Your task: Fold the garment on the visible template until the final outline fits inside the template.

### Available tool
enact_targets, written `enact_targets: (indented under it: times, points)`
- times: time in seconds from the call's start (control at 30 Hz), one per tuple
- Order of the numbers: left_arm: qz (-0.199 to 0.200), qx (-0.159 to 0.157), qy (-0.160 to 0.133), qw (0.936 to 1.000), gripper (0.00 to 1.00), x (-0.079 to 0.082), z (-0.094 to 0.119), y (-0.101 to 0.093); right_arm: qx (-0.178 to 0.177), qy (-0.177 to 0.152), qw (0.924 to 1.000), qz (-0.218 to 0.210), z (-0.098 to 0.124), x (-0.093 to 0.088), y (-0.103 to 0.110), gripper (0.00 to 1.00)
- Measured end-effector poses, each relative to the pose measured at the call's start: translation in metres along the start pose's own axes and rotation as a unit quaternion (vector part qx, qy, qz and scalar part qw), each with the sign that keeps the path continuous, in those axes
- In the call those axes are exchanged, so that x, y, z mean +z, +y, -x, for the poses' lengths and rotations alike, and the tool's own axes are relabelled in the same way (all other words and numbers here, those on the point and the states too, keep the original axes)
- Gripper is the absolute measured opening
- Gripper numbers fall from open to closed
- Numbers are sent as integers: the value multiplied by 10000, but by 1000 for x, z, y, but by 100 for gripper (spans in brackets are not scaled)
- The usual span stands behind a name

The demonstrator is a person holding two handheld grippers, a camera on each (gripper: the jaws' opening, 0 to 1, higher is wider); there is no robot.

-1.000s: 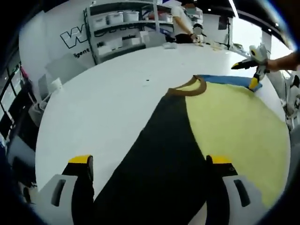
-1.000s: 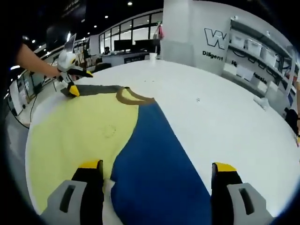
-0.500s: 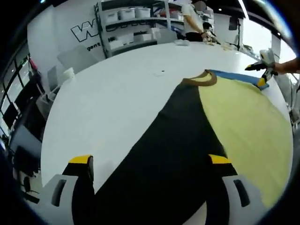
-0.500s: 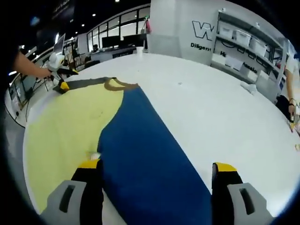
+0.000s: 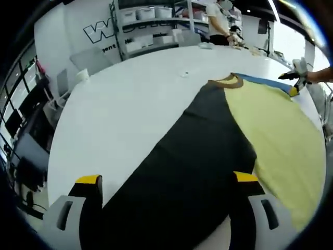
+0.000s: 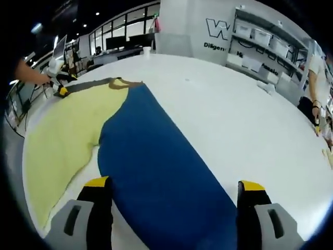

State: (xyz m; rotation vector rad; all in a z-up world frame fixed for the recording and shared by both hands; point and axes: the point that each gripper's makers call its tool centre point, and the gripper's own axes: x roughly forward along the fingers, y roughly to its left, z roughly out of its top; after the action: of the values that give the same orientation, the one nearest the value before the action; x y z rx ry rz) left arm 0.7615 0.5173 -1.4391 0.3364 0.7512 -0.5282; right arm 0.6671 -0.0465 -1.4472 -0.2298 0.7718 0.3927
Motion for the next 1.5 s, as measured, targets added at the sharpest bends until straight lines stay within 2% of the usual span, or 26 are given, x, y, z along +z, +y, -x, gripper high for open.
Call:
enact_targets:
  times: [0.07,0.27,0.43,0.53,0.63,0.73,0.8,0.97,1.03,1.27,1.3,1.5]
  points:
    - [22,143,15,9999,99,2,0,7,-98,50,9999,-40,1,-1,-8,100]
    - [5,208,83,9997,99,4,-2,13,-158,135,9997,84,3,-1,-19,100]
    - [-226,280,154,9992,99,9,-3,21,-180,172,9995,199,4,1,-23,100]
    - [-644,102,59,9979,99,11,2,10,-168,139,9986,472,7,6,-17,97]
    - [-527,183,102,9984,99,6,7,13,-228,59,9987,443,13,7,-20,96]
    - [-510,280,37,9983,99,3,13,22,-434,-182,9989,13,23,8,-35,96]
    - [-447,357,-27,9984,99,4,18,26,-554,-176,9983,-95,29,4,-44,96]
    - [-416,442,95,9981,99,-4,22,32,-703,99,9975,-1,38,-17,-56,95]
    - [-286,513,101,9982,99,-5,23,36,-793,171,9967,-36,40,-22,-60,95]
    - [-262,852,275,9956,99,-15,26,55,-1174,294,9926,-112,47,-31,-82,94]
    - [-240,841,231,9959,99,-14,27,57,-1217,365,9918,-109,47,-34,-85,94]
    - [-192,1027,275,9941,99,-16,31,66,-1286,434,9906,-157,48,-37,-90,96]
